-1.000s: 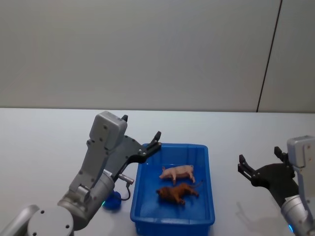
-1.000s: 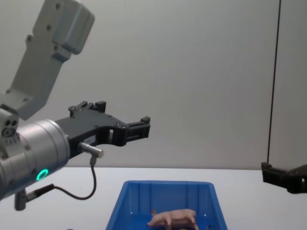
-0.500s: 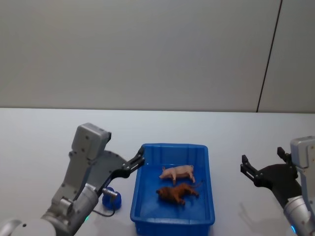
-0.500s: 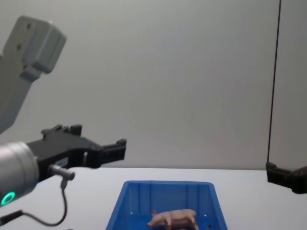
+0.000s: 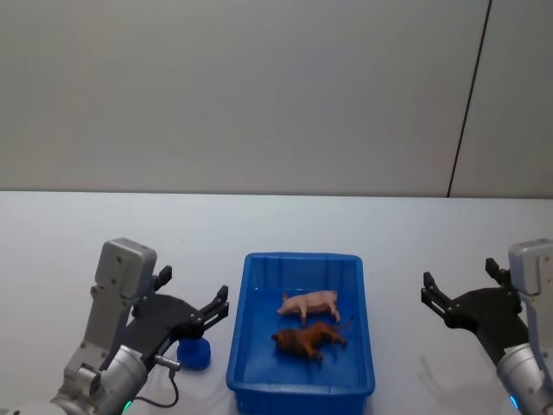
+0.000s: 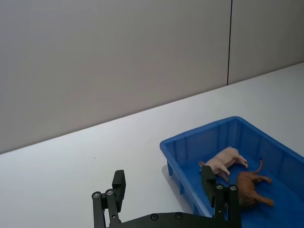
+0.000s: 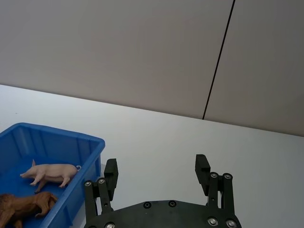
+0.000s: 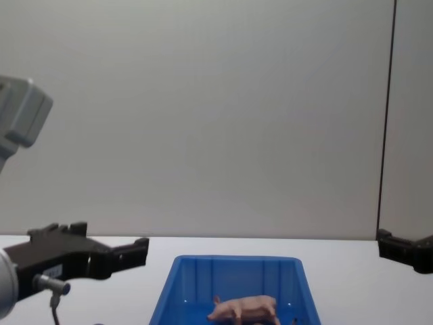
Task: Pick up the two dolls from the table and place them into the box.
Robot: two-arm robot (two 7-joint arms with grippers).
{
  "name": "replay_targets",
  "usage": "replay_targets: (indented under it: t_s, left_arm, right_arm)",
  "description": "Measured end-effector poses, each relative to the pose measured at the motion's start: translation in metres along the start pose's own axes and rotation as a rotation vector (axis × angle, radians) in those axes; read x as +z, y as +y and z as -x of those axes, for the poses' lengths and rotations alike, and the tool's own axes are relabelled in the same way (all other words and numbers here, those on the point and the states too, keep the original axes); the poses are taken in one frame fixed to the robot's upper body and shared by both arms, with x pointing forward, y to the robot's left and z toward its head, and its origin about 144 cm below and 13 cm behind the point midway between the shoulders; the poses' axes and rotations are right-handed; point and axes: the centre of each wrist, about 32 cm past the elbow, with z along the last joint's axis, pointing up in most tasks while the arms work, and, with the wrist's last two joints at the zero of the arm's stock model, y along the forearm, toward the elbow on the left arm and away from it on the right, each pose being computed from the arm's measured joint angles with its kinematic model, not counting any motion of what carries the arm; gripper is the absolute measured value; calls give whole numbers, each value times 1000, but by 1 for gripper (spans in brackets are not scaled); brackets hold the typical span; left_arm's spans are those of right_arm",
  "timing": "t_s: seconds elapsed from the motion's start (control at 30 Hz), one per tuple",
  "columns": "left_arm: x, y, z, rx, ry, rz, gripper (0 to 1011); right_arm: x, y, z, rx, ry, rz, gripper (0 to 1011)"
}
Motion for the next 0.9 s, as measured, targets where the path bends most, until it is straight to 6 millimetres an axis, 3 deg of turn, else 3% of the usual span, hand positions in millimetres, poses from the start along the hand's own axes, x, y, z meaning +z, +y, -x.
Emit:
replay_targets:
  t_s: [0.9]
  left_arm:
    - [-33, -19, -29, -39, 101, -177, 1002]
  right_arm:
    - [0, 0, 0, -1, 0, 0, 1001]
